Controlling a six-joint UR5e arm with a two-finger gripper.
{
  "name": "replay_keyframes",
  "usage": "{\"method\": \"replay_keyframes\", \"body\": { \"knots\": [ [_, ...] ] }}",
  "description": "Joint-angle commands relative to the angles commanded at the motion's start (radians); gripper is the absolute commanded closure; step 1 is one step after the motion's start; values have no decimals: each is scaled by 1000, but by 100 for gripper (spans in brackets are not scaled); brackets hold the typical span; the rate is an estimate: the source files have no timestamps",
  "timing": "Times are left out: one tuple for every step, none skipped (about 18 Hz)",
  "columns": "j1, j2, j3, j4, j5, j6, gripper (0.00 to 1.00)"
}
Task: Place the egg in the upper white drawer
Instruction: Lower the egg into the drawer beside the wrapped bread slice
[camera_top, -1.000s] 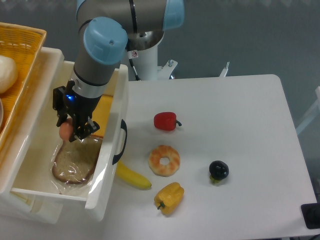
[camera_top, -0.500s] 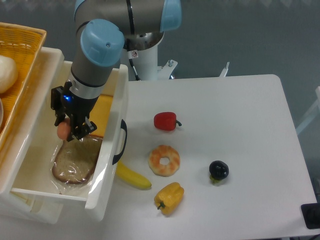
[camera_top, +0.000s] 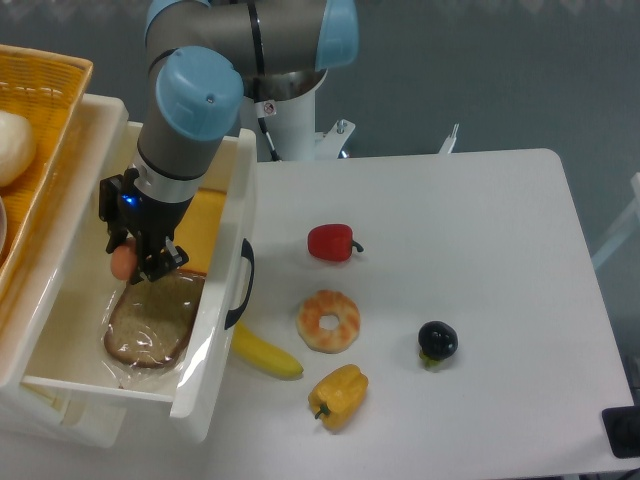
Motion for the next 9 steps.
{"method": "replay_keyframes", "body": {
  "knots": [
    [0,-2,0,0,0,0,75],
    [0,-2,2,0,0,2,72],
    [0,-2,2,0,0,2,72],
    [0,-2,0,0,2,3,69],
    [0,-2,2,0,2,8,66],
    [0,-2,2,2,2,14,63],
    [0,-2,2,2,2,15,62],
    [0,-2,2,2,2,15,62],
    [0,-3,0,2,2,15,62]
  ]
}}
